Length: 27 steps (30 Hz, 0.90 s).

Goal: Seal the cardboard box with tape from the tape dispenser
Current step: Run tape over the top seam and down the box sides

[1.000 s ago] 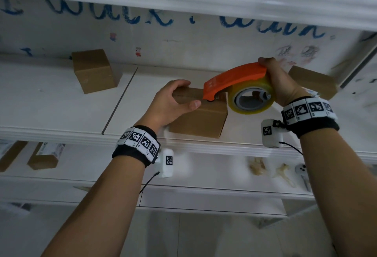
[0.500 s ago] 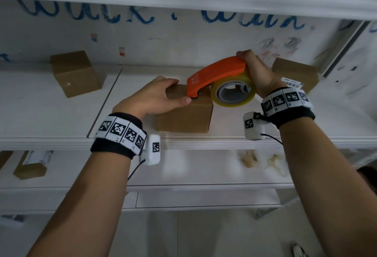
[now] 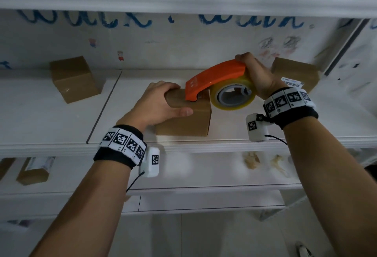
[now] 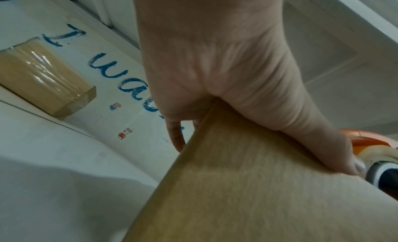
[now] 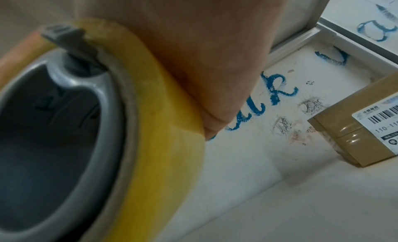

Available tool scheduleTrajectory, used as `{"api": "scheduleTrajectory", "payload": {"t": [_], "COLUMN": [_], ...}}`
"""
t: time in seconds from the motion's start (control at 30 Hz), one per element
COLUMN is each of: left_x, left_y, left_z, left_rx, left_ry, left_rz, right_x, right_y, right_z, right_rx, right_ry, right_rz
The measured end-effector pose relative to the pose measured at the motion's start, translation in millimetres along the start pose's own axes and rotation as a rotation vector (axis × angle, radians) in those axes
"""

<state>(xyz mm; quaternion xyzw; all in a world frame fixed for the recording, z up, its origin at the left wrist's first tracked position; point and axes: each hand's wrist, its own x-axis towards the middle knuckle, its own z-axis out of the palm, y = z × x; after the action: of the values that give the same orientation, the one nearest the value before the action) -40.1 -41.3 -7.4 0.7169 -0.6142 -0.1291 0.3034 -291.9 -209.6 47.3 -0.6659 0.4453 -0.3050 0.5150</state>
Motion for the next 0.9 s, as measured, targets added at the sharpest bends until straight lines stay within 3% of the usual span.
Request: {"api": "scheduleTrajectory", "payload": {"t": [0.47,0.67,0.9], "left_x": [-2.5,-2.8,-3.6], "left_y": [3.2,4.6,6.2], "left_z": [1.5,-0.2,-0.1], "left_rx": [-0.04,-0.054,-0.057], "left_ry": [0.0,-0.003,-0.01], "left_rz": [-0.013,-0.021,-0.033], "right_x": [-14.6,-5.9,-2.3], "right_y": [0.4,11.5,24.0], "right_z": [-10.5,-21.9,-28.0], "right_rx": [0.114,0.118,0.1], "right_ry": [-0.118,-0.009,0.02], "right_rz": [-0.013,0.015,0.023]}}
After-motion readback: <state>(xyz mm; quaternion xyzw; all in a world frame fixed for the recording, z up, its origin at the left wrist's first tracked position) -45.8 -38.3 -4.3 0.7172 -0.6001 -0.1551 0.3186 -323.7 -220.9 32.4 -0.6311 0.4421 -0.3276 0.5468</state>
